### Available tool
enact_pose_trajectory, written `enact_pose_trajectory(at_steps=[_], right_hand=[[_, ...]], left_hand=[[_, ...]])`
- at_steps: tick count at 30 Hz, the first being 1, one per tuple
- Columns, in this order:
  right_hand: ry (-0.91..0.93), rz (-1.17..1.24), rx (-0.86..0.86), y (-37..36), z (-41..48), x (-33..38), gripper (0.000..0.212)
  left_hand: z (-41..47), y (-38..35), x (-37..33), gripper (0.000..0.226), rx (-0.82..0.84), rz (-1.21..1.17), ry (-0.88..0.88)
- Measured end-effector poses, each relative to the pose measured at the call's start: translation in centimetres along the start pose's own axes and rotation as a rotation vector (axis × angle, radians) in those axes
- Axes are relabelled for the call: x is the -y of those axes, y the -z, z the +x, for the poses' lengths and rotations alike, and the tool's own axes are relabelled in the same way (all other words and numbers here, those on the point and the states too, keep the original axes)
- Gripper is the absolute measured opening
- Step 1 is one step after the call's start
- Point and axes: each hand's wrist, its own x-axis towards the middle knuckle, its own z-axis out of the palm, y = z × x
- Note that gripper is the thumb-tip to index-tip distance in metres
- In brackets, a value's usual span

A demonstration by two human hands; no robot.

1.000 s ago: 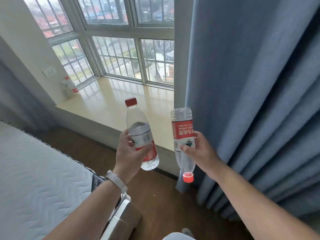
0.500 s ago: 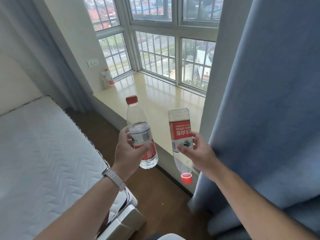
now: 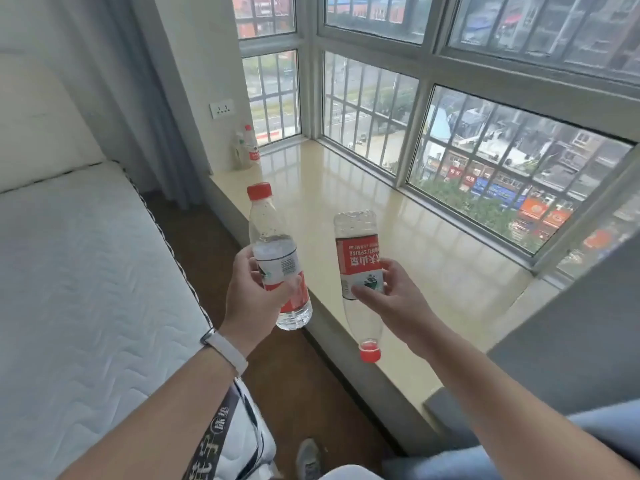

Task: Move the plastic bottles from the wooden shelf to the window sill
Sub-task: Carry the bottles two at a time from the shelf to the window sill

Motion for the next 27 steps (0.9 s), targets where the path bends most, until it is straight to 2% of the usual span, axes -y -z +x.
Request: enact_pose_trajectory(at_steps=[5,9,15,19,27], right_hand=[[-0.002,-0.045,-0.032,-2.0,7.1,2.0,0.063],[0.008,-0.052,-0.020,-3.8,11.4,3.0,0.049],[0.031,-0.062,0.027,-6.4,16.1,4.6,0.053],[0.039,-0.058,0.061,-7.7,19.3,5.0,0.045],[0.005,-0.053,0.135,-9.9,27.1,4.8,0.054]], left_hand=[[6.9,0.9,1.8,0.066,-0.009,0.004,0.011],[10.8,2.2,3.3,0.066,-0.022,-0.004,0.015],[14.7,4.7,4.3,0.067,-0.089,-0.012,0.042],[16.9,5.7,4.5,0.067,-0.145,0.006,0.058],[23.0,6.1,6.5,0.068,-0.189,0.054,0.097]])
